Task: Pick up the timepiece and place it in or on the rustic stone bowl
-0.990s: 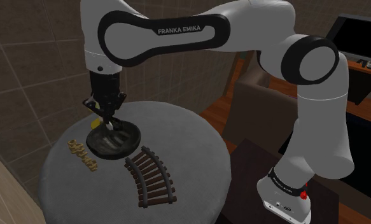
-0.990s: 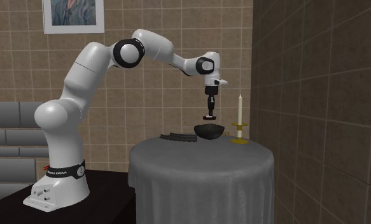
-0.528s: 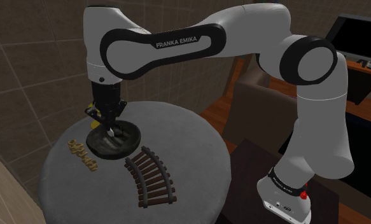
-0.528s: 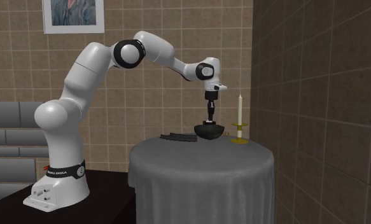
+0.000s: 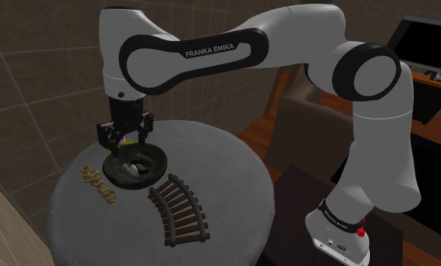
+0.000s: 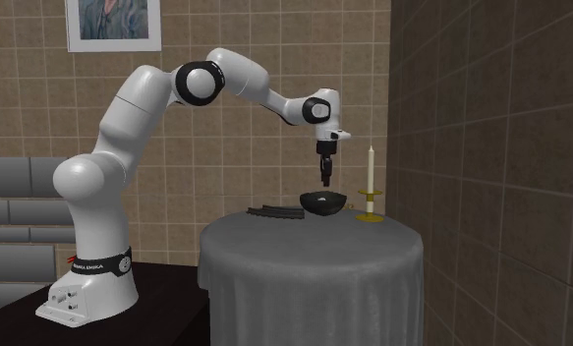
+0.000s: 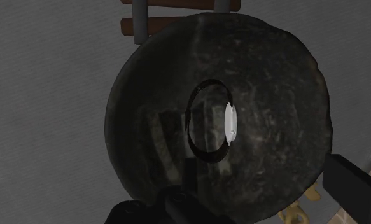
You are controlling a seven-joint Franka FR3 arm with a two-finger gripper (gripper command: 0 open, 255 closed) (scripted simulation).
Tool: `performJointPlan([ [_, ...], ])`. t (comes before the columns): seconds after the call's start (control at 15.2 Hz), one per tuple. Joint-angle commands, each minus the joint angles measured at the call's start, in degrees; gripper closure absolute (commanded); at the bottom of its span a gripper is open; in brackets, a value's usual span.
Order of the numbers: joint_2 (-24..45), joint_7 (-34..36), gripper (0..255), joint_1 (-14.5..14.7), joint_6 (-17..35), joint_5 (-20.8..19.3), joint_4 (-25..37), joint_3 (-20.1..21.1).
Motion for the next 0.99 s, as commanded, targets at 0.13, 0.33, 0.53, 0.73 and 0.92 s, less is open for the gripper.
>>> performJointPlan([
  [0.13,0.0,0.0,0,0.0,0.0,0.0,0.0,0.0],
  [0.33,-0.9,-0.2,0,-0.1,-5.3,0.3,4.4,0.1],
  [0.53,-1.0,-0.2,0,-0.1,-6.7,0.3,5.8,0.1],
  [0.73,-1.0,-0.2,0,-0.1,-6.8,0.3,5.8,0.1],
  [0.92,-1.0,-0.2,0,-0.1,-6.8,0.3,5.8,0.1],
])
